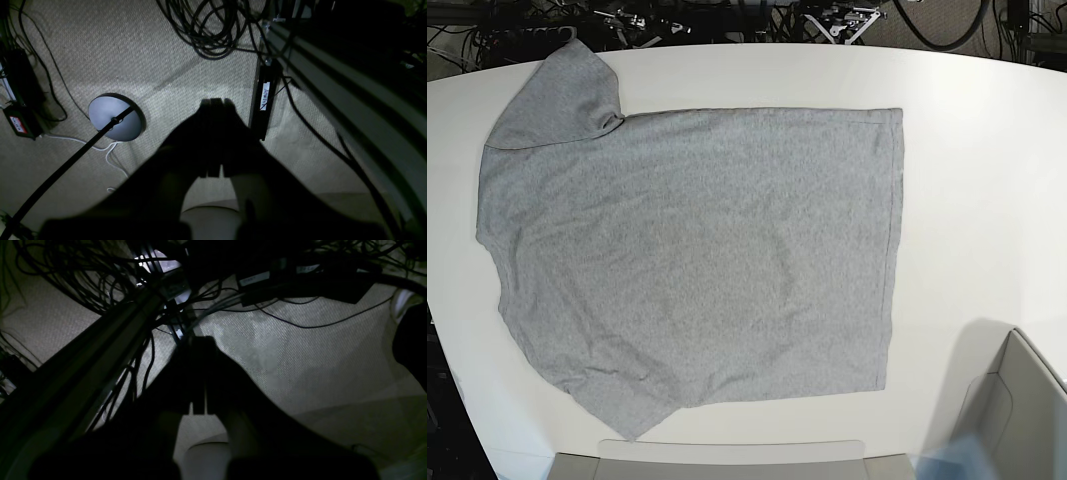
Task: Fold the T-shirt properly
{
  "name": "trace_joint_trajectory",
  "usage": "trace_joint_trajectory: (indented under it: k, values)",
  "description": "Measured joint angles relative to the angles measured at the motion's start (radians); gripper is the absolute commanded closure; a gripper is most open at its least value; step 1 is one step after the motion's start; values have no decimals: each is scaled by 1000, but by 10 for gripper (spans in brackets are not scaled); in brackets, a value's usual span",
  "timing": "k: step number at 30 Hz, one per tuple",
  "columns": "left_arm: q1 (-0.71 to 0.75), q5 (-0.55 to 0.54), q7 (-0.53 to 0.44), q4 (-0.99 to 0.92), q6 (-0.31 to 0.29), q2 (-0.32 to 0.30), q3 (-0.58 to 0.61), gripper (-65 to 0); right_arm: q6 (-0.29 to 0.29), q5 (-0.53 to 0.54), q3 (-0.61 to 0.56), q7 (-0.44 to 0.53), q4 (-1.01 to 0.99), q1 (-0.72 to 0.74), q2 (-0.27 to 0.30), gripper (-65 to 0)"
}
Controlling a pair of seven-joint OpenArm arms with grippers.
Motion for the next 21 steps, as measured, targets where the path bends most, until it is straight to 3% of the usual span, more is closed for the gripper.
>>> trace_joint_trajectory:
  k: [21]
  values:
    - [-35, 0, 0, 2, 0, -5, 2, -1, 0, 3, 0, -2, -3, -8, 0, -2]
